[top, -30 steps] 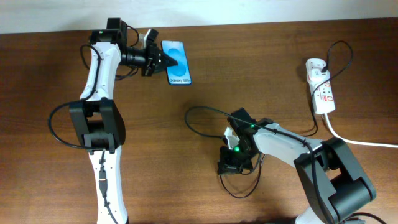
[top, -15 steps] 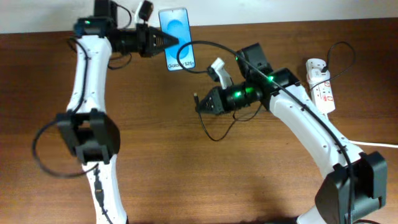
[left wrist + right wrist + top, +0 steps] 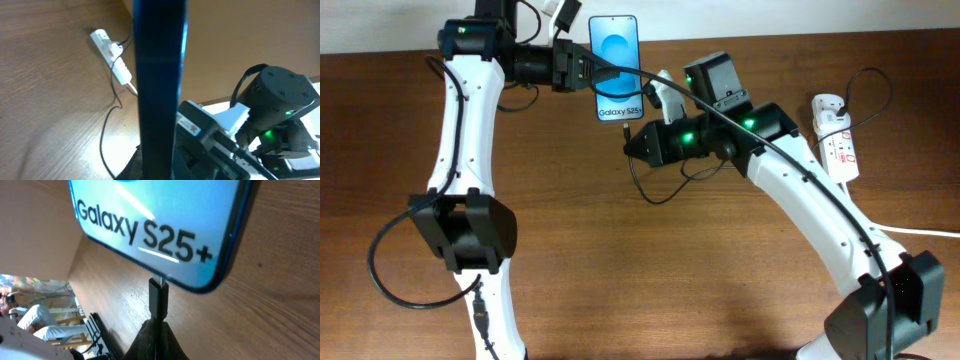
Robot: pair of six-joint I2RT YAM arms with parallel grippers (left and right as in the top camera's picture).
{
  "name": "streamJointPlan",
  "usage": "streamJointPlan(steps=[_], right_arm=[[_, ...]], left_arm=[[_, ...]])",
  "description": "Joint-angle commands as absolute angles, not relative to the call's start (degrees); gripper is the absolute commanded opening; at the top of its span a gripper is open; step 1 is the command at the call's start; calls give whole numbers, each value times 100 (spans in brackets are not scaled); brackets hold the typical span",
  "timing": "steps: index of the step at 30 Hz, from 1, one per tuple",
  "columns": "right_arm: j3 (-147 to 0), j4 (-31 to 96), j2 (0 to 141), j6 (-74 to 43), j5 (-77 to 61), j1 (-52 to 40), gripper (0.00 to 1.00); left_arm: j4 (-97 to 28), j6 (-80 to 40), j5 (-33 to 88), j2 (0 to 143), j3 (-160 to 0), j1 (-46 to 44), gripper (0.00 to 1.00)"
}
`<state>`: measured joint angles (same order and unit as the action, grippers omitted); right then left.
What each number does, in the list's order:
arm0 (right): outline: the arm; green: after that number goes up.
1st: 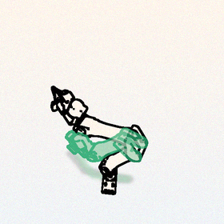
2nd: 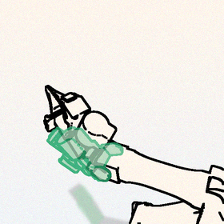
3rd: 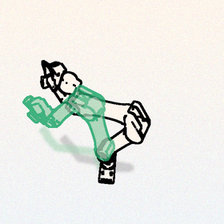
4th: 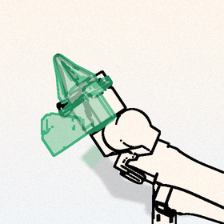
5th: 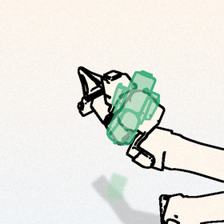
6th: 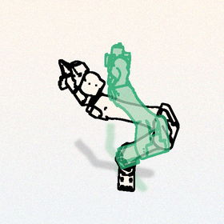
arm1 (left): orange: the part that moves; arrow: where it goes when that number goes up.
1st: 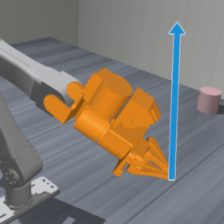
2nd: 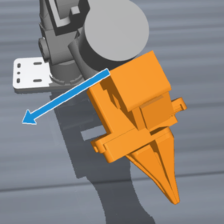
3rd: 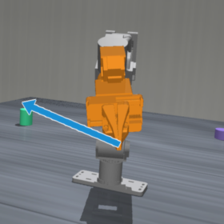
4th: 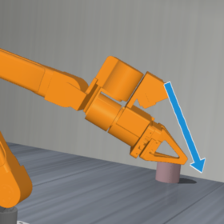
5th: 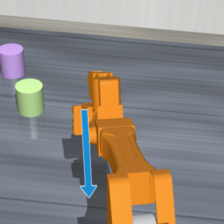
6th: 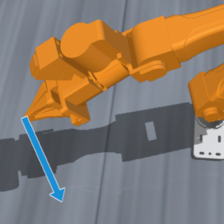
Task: Plug charger to phone and switch on socket
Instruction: 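Raise the cable connector with the right gripper to the phone's bottom port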
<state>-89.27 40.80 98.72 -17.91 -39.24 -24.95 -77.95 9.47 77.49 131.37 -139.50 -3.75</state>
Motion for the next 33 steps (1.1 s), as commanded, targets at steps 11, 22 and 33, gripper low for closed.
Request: streamJointPlan(steps=[11,22,33], right_arm=[[-9168,3806,9664,-2171,-4211,-2456,4],[-9174,3618,9647,-2152,-4788,-2322,4],[-9174,3594,9647,-2150,-4803,-2405,4]], left_arm=[[-7393,1083,8689,13078,-13998,-287,0],[-7397,1061,9002,13078,-13998,-220,0],[-7400,974,8801,13078,-13998,-220,0]])
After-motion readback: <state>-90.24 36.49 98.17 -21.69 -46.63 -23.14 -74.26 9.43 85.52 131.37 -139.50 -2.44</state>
